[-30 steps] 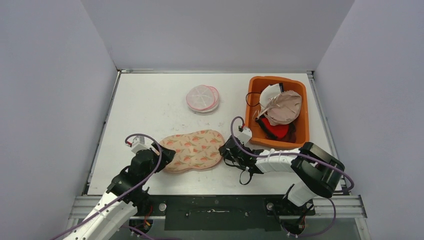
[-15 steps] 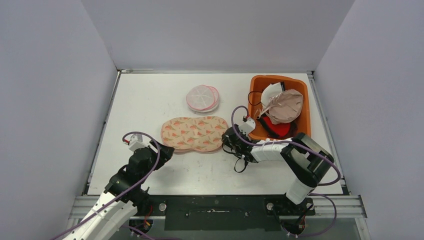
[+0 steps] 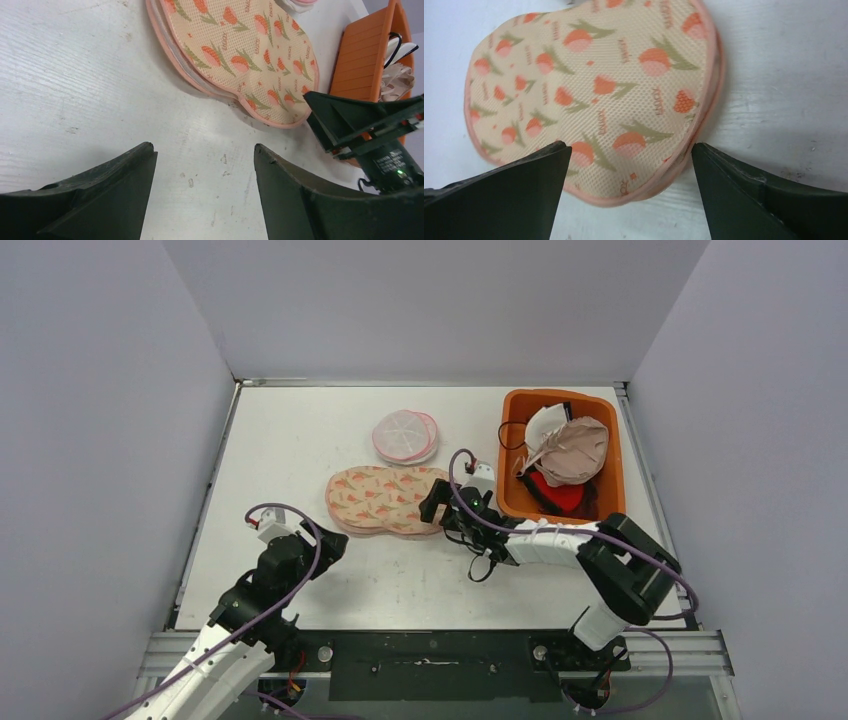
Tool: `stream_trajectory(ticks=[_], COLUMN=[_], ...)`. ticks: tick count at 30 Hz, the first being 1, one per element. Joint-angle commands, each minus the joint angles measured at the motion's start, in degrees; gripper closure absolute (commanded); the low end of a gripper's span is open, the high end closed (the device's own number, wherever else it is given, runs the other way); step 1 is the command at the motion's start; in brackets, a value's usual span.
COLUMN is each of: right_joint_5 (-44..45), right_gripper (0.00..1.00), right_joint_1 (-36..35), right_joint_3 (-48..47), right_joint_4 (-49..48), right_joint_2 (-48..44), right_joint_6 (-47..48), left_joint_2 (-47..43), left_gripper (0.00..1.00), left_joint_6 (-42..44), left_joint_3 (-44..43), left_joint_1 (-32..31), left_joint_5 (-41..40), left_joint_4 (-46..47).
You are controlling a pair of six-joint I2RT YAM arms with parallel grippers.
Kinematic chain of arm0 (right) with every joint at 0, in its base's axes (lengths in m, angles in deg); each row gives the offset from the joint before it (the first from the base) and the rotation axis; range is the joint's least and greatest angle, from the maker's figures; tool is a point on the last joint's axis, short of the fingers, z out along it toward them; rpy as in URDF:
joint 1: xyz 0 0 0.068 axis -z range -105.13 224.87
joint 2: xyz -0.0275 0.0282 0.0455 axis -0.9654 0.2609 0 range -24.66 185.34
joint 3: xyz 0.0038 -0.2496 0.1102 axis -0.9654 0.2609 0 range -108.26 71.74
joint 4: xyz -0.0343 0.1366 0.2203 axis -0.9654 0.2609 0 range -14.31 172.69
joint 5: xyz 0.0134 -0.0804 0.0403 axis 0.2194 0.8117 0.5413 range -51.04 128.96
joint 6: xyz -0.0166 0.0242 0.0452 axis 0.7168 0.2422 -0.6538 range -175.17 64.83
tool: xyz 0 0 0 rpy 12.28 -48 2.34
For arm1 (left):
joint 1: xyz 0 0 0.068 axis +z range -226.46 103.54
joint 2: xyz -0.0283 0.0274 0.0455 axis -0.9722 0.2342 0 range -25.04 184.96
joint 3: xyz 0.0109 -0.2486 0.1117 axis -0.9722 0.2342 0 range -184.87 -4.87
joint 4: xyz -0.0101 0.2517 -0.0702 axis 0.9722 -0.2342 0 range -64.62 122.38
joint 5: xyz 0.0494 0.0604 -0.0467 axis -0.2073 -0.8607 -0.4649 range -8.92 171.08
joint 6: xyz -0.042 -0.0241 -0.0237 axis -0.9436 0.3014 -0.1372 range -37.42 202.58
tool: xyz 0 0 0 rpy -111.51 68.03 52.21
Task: Unzip the laundry bag and remove the bra
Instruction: Reset both arms
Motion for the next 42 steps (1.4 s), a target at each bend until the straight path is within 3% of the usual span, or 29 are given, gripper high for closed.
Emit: stream_trajectory(ticks=[1,8,13,15,18,21,23,28,35,42], right_joint_5=[-0.02,3.46,10.83,11.3,4.05,1.68,4.72,13.32,26.66,41.99], right_gripper=[0.09,0.1,0.1,0.1,0.1,0.1,0.1,0.1,0.1,0.1], right_joint_1=[-4.08,-11.46,-12.97,-13.97,-14.18,-14.27,-14.27,-14.35,-14.27,-14.27], right_joint_3=[-0.28,-3.43,3.52,8.1,15.61,21.97,23.1,15.87,17.54,14.8], right_joint_4=[1.34,14.74,18.92,16.82,9.82,3.92,4.89,18.06,18.35,24.45], right_joint_2=[-10.33,-27.99,-43.38,-50.05,-59.44,-65.75,-67.36,-65.36,-67.77,-60.83], right_joint_6=[13.19,27.61,29.19,26.65,19.54,11.92,11.48,18.15,17.01,15.61], left_joint_2=[-0.51,0.14,3.19,4.5,6.48,8.58,9.61,11.25,12.85,14.84], left_gripper=[0.3,0.23,0.11,0.08,0.03,0.04,0.04,0.04,0.04,0.04], left_joint_6=[2.86,6.17,8.12,8.87,9.08,8.17,6.85,0.07,-9.2,2.47], left_joint_3=[-3.4,-8.7,-11.61,-12.46,-13.63,-15.07,-15.8,-16.19,-18.27,-20.59], left_joint_1=[0.34,0.34,0.34,0.37,0.43,0.43,0.43,0.44,0.43,0.43], left_joint_5=[-1.72,-4.45,-6.66,-7.52,-8.86,-11.48,-13.14,-17.22,-20.95,-14.51], left_joint_4=[-0.79,-3.71,-4.03,-4.22,-4.87,-5.25,-5.45,-8.98,-15.27,-10.75])
